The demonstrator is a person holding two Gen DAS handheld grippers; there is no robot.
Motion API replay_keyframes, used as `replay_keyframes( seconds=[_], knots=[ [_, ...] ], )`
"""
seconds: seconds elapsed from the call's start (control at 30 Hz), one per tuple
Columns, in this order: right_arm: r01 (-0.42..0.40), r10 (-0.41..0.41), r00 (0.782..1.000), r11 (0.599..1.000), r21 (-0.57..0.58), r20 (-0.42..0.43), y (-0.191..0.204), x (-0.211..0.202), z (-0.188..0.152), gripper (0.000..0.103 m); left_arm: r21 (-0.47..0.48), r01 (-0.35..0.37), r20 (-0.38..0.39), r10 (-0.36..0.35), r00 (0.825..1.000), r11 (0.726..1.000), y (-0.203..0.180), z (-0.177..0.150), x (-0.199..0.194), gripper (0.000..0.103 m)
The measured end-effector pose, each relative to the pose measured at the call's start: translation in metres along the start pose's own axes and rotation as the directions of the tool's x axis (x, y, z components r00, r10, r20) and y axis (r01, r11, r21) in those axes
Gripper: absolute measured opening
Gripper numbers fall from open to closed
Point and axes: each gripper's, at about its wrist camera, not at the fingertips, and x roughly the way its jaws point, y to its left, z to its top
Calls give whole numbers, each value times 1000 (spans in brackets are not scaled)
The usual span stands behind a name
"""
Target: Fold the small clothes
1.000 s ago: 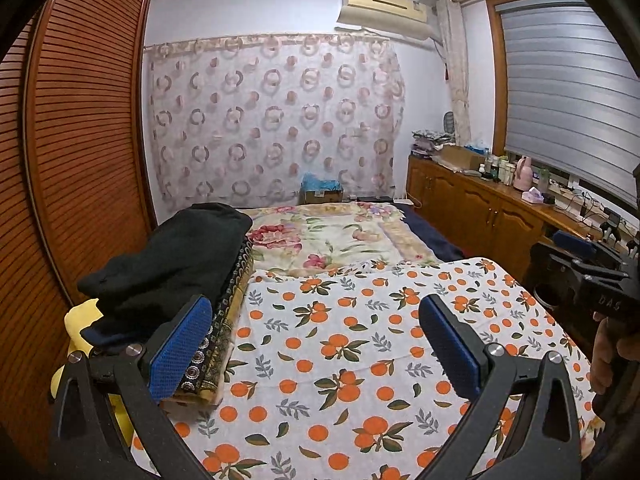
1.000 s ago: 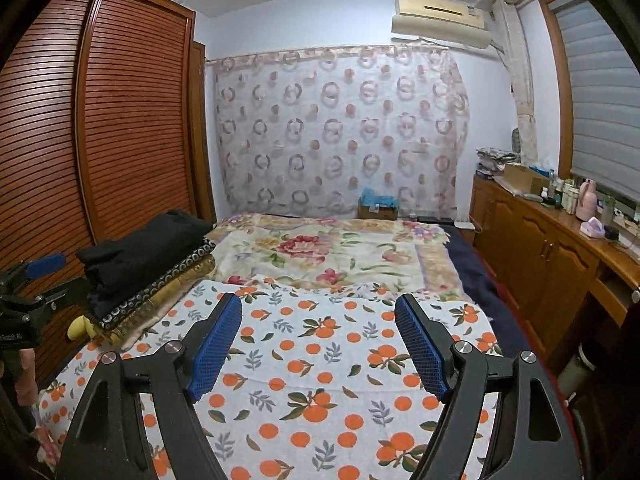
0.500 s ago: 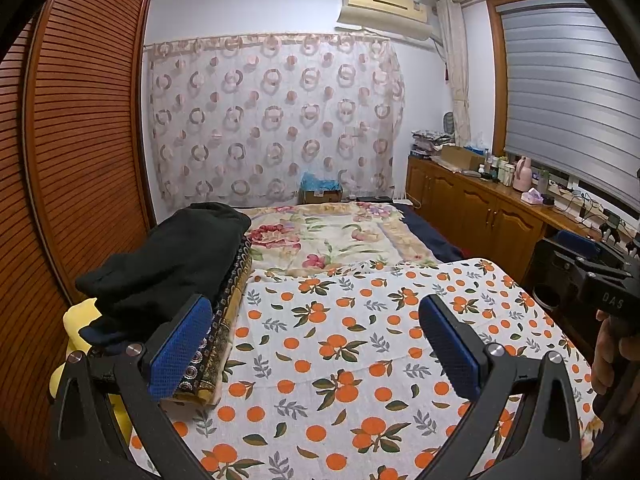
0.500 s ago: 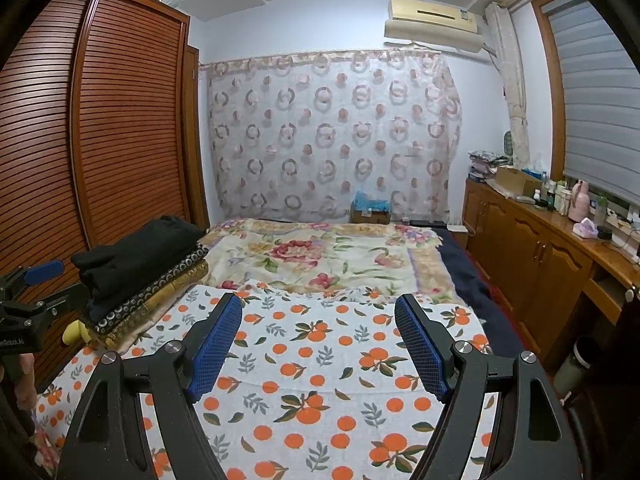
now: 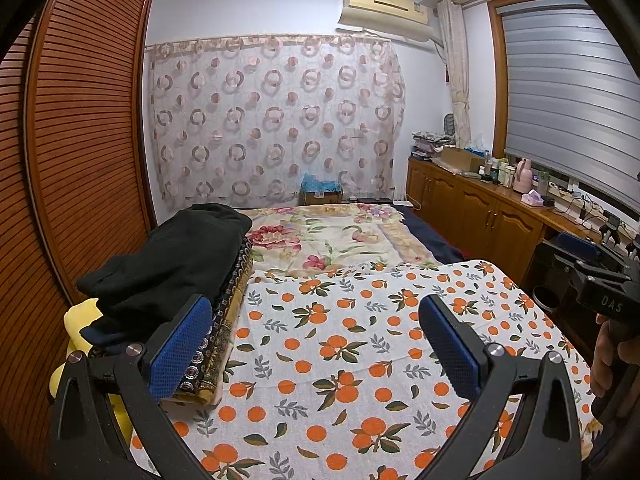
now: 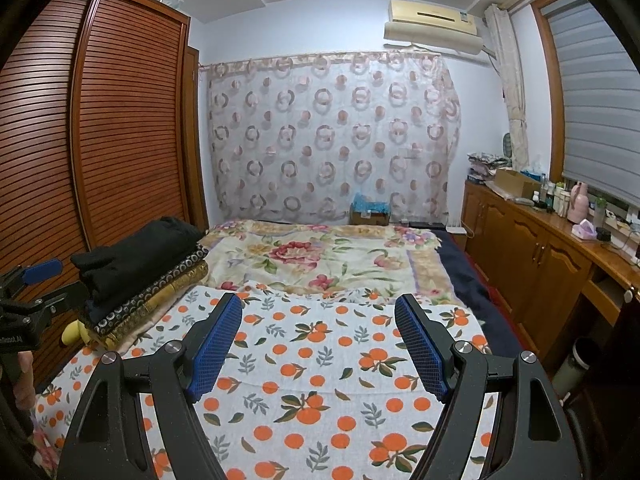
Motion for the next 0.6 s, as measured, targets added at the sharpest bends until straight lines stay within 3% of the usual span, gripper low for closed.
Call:
replay_keyframes(
  seconds=[0.6],
  knots=[
    [-2, 2, 1000, 1000, -9, 6, -7, 2, -3, 80, 0, -1, 2, 1, 1000, 1000, 0, 1, -1, 103]
  ],
)
